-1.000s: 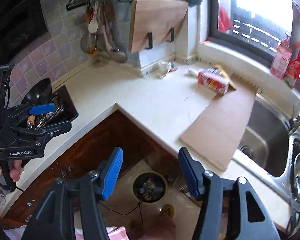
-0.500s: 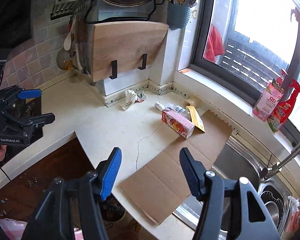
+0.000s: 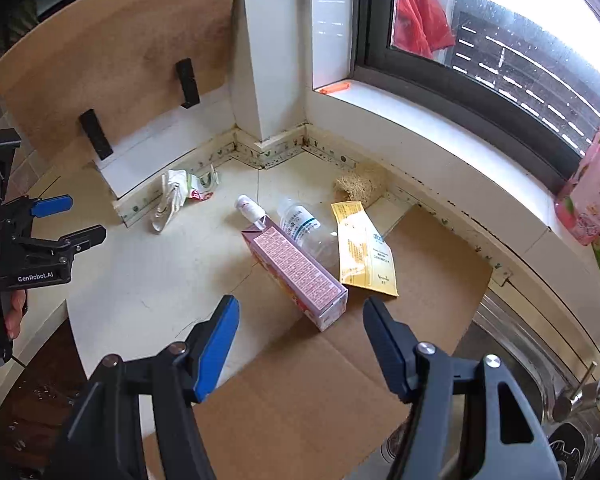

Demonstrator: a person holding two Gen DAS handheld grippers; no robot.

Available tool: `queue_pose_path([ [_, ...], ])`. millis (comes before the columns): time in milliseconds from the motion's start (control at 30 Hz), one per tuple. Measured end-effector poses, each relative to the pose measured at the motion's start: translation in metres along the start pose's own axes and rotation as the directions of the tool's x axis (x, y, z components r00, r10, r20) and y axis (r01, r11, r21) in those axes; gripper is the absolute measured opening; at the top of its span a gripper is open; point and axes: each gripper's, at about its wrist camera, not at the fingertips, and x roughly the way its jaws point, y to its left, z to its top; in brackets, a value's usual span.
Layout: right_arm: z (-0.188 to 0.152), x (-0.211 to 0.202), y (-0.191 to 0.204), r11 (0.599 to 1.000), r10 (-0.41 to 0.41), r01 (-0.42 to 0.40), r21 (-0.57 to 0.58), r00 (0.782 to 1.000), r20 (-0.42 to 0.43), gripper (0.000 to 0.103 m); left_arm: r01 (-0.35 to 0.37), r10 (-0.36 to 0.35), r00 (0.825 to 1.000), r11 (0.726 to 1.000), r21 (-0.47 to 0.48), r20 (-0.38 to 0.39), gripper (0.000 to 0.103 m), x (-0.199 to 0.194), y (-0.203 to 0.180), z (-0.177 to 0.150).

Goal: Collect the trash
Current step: 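Raise both open tools back to the counter trash, then grasp the white crumpled tissue with the left tool while the right tool grasps the pink carton, then carry the tissue and pink carton down over the floor bin with both tools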

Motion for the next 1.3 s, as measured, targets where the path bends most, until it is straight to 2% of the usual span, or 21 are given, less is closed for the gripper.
queue_pose_path([
  [133,0.005,0.042,-0.002,0.999,-0.002,0.001,-0.034,0.999,-0.041,0.065,-0.056,0.056,0.998,0.998,0.022,-0.021,0.089,0.039,-0.001,0.011],
  [233,0.007,0.072,0.000,0.997,-0.017,0.012,-0.074,0.997,-0.074,0.065,-0.067,0.069,0.997,0.997,0.039,-0.041,0.089,0.061,-0.001,0.017],
  [533,0.005,0.122,0.012,0.982,-0.055,0.032,-0.187,0.992,-0.117,0.065,-0.105,0.114,0.990,0.988,0.113,-0.079,0.089,0.114,-0.007,0.027],
  [567,0.004,0.126,0.013,0.980,-0.055,0.030,-0.195,0.990,-0.127,0.063,-0.109,0.118,0.989,0.988,0.111,-0.086,0.089,0.121,-0.007,0.029],
  [600,0.003,0.129,0.013,0.981,-0.047,0.021,-0.195,0.990,-0.133,0.055,-0.113,0.123,0.988,0.988,0.109,-0.092,0.089,0.127,-0.006,0.031],
  [700,-0.001,0.129,0.015,0.982,0.014,-0.040,-0.185,0.990,-0.139,0.041,-0.126,0.137,0.985,0.986,0.105,-0.103,0.089,0.142,-0.006,0.036],
  [867,-0.002,0.119,0.012,0.989,0.098,-0.110,-0.102,0.988,-0.119,0.037,-0.134,0.144,0.981,0.988,0.081,-0.131,0.088,0.165,-0.005,0.043],
  [967,-0.002,0.112,0.008,0.985,0.165,-0.170,-0.037,0.980,-0.110,0.037,-0.118,0.126,0.980,0.991,0.058,-0.153,0.076,0.175,-0.005,0.045],
  [1000,-0.003,0.109,0.008,0.983,0.178,-0.182,-0.025,0.978,-0.105,0.037,-0.110,0.117,0.980,0.993,0.050,-0.164,0.065,0.179,-0.005,0.044],
  [1033,-0.003,0.106,0.008,0.981,0.191,-0.193,-0.015,0.977,-0.099,0.037,-0.100,0.105,0.978,0.994,0.037,-0.178,0.049,0.182,-0.004,0.044],
  [1067,-0.004,0.103,0.007,0.979,0.204,-0.205,-0.007,0.975,-0.093,0.037,-0.089,0.091,0.980,0.996,0.019,-0.176,0.043,0.182,-0.002,0.044],
  [1100,-0.004,0.101,0.008,0.977,0.214,-0.215,-0.002,0.973,-0.090,0.037,-0.078,0.077,0.980,0.997,0.002,-0.181,0.027,0.183,0.000,0.044],
  [1200,-0.007,0.093,0.010,0.974,0.227,-0.227,0.003,0.971,-0.080,0.037,-0.051,0.044,0.982,0.998,-0.035,-0.182,0.022,0.180,0.003,0.041],
  [1300,-0.012,0.087,0.010,0.970,0.243,-0.242,0.026,0.967,-0.074,0.037,-0.026,0.023,0.986,0.999,-0.019,-0.166,0.021,0.168,-0.001,0.035],
])
